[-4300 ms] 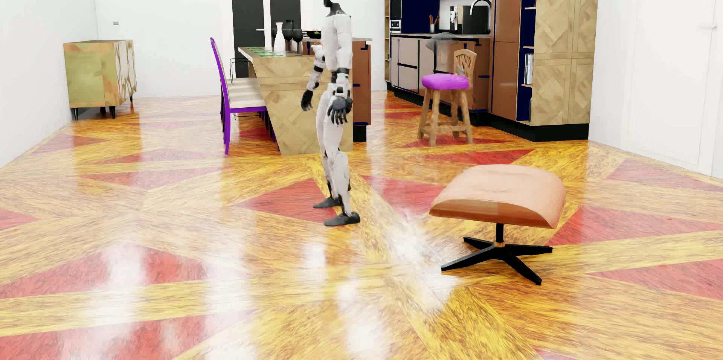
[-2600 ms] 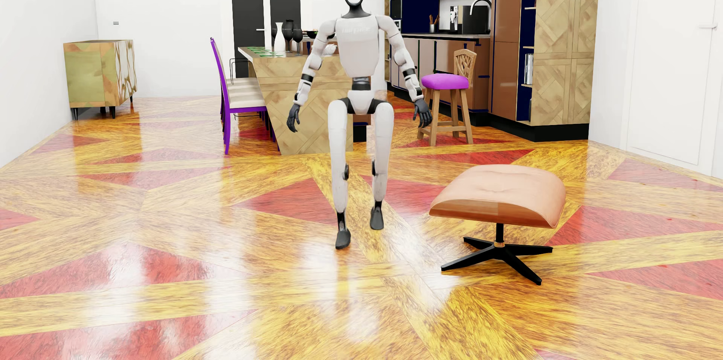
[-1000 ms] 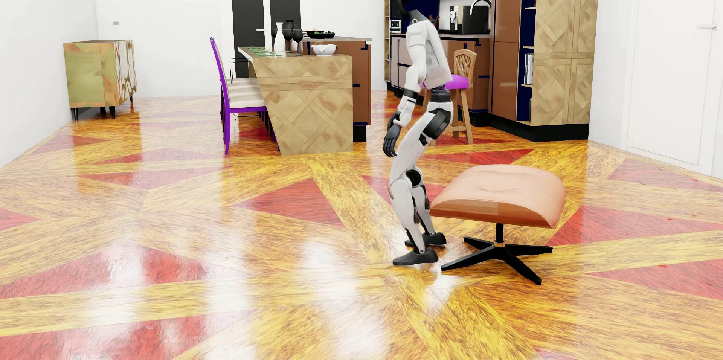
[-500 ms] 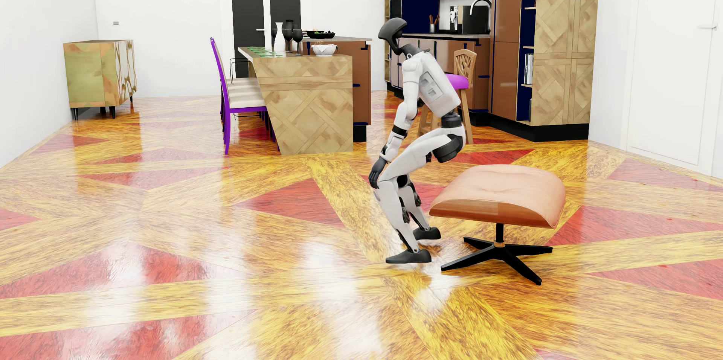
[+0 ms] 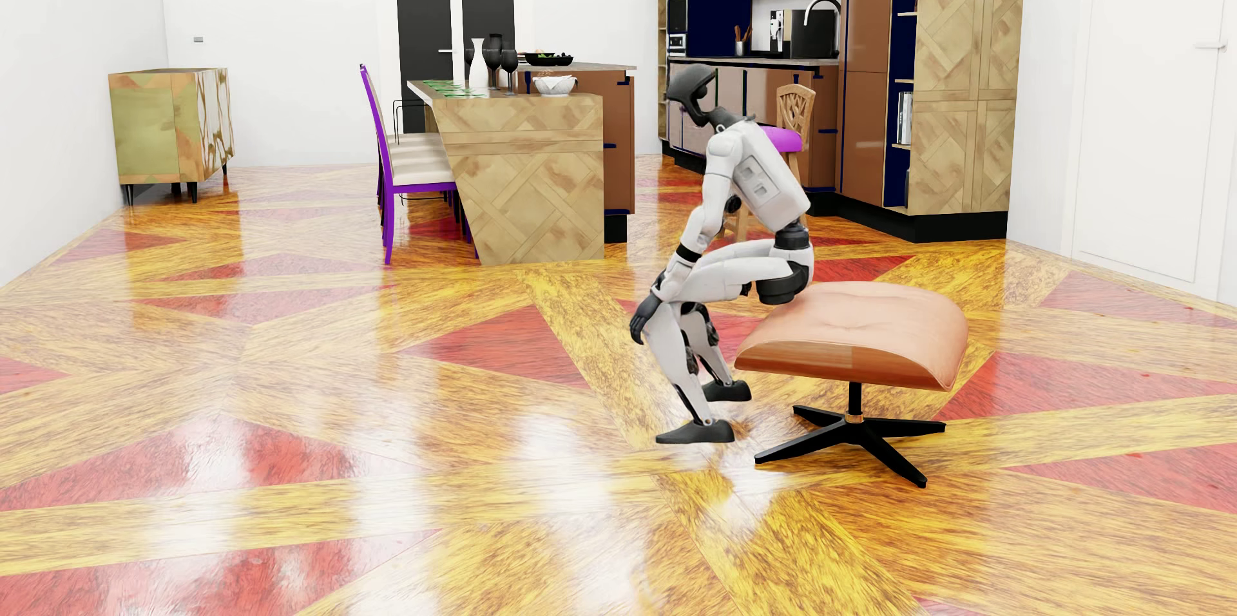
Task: Sit down on dark chair
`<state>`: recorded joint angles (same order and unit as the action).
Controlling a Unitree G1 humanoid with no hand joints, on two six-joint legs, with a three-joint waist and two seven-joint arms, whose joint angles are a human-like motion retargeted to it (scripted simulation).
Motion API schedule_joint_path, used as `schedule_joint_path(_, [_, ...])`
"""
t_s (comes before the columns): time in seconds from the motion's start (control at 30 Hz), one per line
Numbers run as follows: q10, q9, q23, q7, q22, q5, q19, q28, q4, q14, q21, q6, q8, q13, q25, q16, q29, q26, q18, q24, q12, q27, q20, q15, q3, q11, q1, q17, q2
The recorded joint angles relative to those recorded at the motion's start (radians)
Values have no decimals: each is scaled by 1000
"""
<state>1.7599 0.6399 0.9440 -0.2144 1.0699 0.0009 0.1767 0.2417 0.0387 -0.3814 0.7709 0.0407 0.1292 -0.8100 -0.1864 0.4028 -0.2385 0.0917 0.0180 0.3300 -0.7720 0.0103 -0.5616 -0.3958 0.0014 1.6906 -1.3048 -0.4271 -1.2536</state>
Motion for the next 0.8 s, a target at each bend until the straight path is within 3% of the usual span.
schedule_joint_path(0.2, [41, -28, 15, 6, -43, -8, -14, -55, -3, 17, -19, 1, 2, 115, -26, -19, 42, -1, 2, 5, 89, 24, 27, 45, -5, 48, 38, 7, 29])
schedule_joint_path(0.37, [74, -68, 63, 11, -79, -17, -30, -154, -13, 12, -29, -7, 6, 179, -12, -30, 85, 16, 6, 35, 150, 48, 33, 44, 0, 98, 66, 29, 49])
schedule_joint_path(0.57, [108, -84, 127, 19, 1, -19, -58, -105, -10, 19, -49, -15, 6, 212, 55, -54, 29, 17, -2, -11, 172, 47, 58, 47, 5, 140, 100, 49, 86])
schedule_joint_path(0.7, [123, -87, 191, 21, 74, -21, -54, -64, -17, 25, -65, -10, 6, 207, 115, -51, 24, 16, 2, -75, 172, 53, 80, 53, 6, 159, 112, 45, 96])
schedule_joint_path(0.8, [127, -93, 219, 24, 131, -16, -62, -85, -17, 27, -80, -9, 7, 224, 129, -53, 37, 43, 9, -77, 181, 65, 71, 59, 7, 160, 122, 49, 109])
